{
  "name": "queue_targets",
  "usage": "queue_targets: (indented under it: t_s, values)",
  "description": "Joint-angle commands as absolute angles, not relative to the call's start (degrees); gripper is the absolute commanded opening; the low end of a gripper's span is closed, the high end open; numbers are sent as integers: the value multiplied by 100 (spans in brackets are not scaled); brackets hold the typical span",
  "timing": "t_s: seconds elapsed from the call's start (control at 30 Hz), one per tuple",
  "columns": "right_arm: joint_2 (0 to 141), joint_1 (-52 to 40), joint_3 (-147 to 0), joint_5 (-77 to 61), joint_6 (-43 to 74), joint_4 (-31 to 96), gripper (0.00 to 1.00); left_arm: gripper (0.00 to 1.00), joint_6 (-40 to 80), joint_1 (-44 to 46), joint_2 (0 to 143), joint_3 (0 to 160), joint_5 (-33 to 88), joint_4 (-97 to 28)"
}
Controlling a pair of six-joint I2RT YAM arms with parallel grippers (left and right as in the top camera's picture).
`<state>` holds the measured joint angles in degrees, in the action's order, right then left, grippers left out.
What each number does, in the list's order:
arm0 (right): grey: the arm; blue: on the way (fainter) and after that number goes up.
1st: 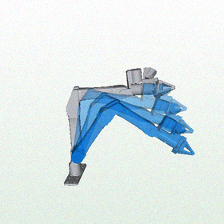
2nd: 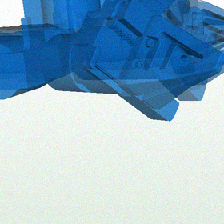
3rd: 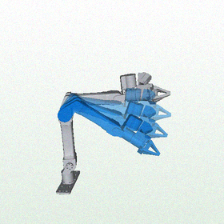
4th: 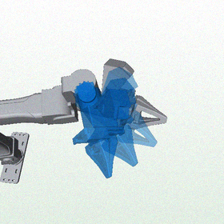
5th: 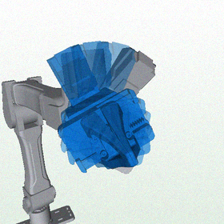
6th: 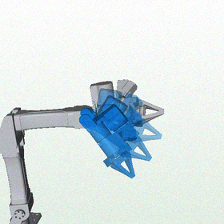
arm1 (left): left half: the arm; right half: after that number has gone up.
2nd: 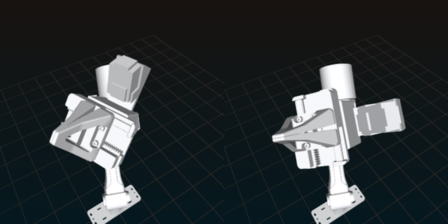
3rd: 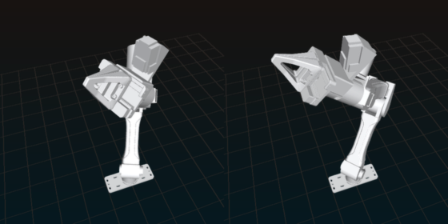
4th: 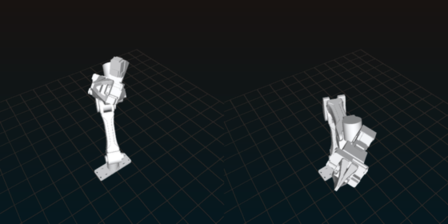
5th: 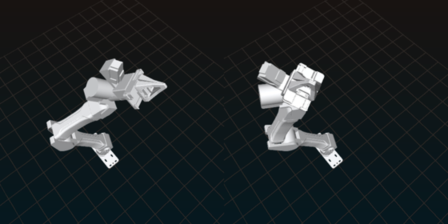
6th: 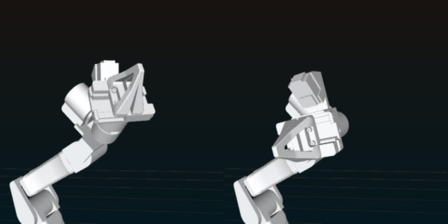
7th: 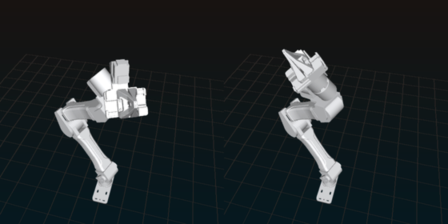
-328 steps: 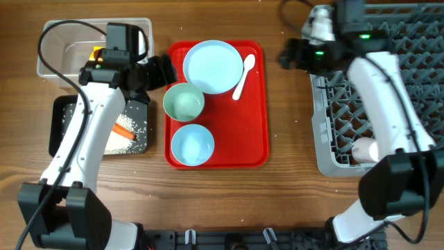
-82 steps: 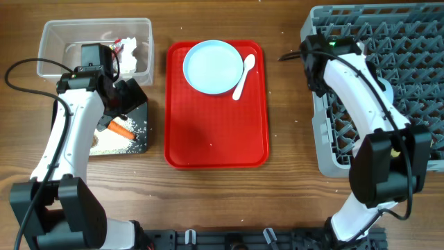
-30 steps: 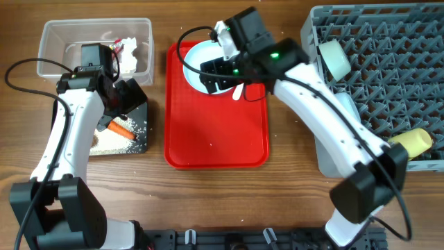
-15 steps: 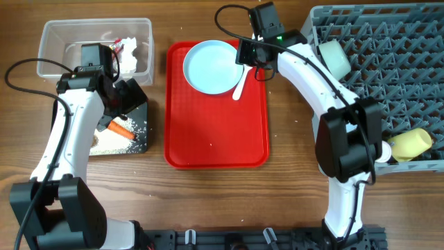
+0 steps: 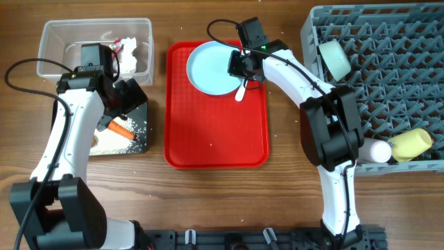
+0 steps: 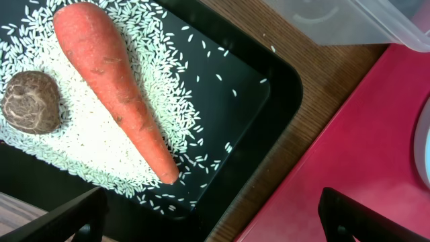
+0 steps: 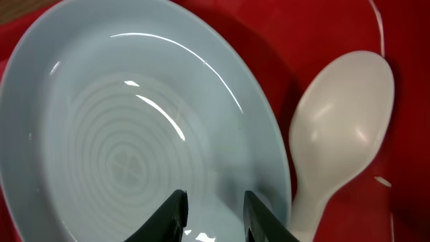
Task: Sort waste into correct bins and load items into the dishwasher rack
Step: 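Grasp the edge of the pale blue plate with the right gripper, then lift the plate and stand it upright in the dish rack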
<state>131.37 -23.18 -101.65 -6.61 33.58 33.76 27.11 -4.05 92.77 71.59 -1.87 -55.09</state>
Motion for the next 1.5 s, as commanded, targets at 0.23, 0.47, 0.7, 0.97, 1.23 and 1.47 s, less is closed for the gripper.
queue_targets:
  t_s: [0.23, 0.47, 0.7, 0.97, 1.23, 1.47]
  values:
    - [12486, -2314, -10162, -141, 3599, 3225, 34, 100, 2746, -436, 9284, 7124, -246, -5509]
    - [12717, -2193, -10149, 93, 4123, 3629, 40, 100, 2746, -436, 9284, 7124, -246, -5509]
    - [13161, -2189, -10149, -141, 4346, 3601, 34, 100, 2746, -436, 9284, 7124, -246, -5509]
    - [13482, -2329, -10149, -460, 4344, 3286, 15, 100, 2746, -436, 9284, 7124, -246, -5509]
    - [13585, -2355, -10175, -805, 4091, 3188, 4, 100, 2746, -436, 9284, 7124, -246, -5509]
    - [12036, -2147, -10315, -604, 2528, 3629, 4, 100, 2746, -436, 9284, 7124, -246, -5509]
